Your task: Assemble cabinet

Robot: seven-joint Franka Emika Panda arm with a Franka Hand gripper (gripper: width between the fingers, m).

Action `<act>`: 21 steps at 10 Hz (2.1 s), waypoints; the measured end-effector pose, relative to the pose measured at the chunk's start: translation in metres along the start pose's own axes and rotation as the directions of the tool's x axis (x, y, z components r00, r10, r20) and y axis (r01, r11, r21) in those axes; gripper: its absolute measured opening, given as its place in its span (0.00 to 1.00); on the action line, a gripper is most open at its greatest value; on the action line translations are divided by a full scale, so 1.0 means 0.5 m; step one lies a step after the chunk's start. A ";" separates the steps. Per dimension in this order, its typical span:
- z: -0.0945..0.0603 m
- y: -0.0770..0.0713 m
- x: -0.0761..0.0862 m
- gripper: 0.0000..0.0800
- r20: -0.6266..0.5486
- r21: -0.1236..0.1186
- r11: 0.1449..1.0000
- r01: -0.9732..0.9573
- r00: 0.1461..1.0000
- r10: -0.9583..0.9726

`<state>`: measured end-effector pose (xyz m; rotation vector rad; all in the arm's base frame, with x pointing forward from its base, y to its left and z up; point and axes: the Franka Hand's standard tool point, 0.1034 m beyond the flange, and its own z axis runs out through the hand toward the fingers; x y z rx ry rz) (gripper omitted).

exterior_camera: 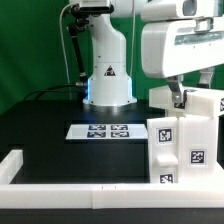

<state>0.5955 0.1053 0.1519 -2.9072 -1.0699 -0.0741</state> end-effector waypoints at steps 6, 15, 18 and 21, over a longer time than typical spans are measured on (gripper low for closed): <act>0.000 -0.002 0.002 0.70 -0.006 0.002 0.887 -0.462 0.887 0.462; 0.002 -0.004 -0.003 0.70 0.008 -0.003 0.524 -0.852 0.524 0.852; 0.000 -0.003 -0.003 0.90 0.007 -0.002 0.527 -0.850 0.527 0.850; -0.029 -0.005 0.000 1.00 0.007 0.006 0.530 -0.848 0.530 0.848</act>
Offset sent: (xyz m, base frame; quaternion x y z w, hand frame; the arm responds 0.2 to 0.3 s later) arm -0.0030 0.0060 -0.0019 0.0142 0.0229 0.2582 0.9657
